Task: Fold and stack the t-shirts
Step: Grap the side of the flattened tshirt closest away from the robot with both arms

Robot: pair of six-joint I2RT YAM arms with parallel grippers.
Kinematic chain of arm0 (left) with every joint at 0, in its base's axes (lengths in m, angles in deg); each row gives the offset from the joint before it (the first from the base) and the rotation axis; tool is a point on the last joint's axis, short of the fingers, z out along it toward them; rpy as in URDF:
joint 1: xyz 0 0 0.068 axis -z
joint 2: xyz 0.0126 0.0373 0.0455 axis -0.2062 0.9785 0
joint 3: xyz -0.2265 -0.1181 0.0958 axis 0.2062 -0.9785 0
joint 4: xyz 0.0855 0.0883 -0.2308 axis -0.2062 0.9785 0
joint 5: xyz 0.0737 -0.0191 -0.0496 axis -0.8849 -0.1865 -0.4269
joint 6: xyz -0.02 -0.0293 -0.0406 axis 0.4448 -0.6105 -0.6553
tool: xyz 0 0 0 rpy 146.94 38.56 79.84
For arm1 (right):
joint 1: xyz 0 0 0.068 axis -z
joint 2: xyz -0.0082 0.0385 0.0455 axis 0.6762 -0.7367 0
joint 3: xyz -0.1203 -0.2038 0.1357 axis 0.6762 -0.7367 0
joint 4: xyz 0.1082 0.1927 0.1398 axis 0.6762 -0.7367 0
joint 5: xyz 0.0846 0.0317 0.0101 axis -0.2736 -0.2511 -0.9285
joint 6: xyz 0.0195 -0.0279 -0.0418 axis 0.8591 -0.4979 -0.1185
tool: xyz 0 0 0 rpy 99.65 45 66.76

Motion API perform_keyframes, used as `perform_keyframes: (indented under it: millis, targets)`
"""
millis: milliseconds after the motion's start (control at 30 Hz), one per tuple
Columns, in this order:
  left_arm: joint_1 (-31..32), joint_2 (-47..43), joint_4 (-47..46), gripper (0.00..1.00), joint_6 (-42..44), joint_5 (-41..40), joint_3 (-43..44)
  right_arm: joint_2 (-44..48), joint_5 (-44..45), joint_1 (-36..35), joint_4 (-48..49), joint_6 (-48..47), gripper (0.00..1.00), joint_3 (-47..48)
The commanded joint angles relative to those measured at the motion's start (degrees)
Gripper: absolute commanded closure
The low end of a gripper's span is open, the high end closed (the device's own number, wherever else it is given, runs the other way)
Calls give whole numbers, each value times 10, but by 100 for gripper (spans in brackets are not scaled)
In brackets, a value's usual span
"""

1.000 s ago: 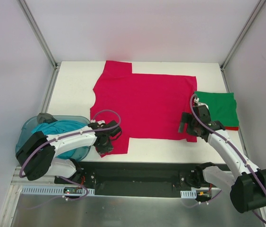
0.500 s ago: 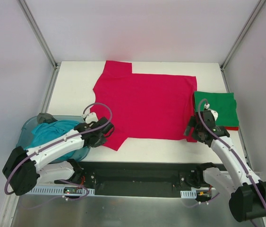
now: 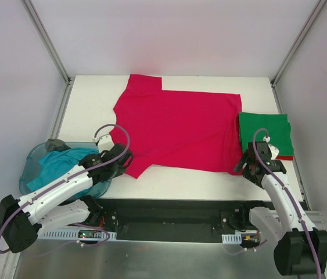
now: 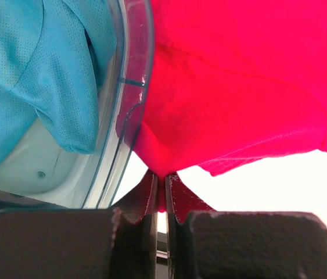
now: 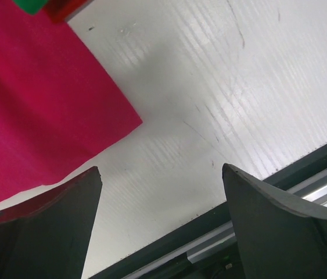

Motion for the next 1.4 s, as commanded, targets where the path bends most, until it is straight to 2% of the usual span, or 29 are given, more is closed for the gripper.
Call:
perform_keyframes:
  millis: [0, 167, 733, 867, 1167, 1267, 1367]
  targets:
    - [-5, -3, 15, 100, 15, -26, 1, -25, -34, 6, 34, 1, 16, -8]
    - [-5, 0, 5, 100, 18, -12, -3, -83, -59, 6, 85, -3, 28, -10]
    - [-5, 10, -17, 100, 26, 26, -20, -173, -57, 6, 149, 5, 34, -8]
    - [-6, 10, -17, 100, 22, 25, -23, -188, -64, 6, 158, 5, 41, -8]
    - [-5, 8, -17, 100, 22, 26, -28, -217, -67, 5, 180, -3, 46, -9]
    - [-5, 5, -17, 100, 22, 27, -30, -228, -74, 6, 184, -7, 53, -6]
    - [-5, 3, -16, 100, 25, 31, -30, -225, -74, 6, 175, -9, 71, -2]
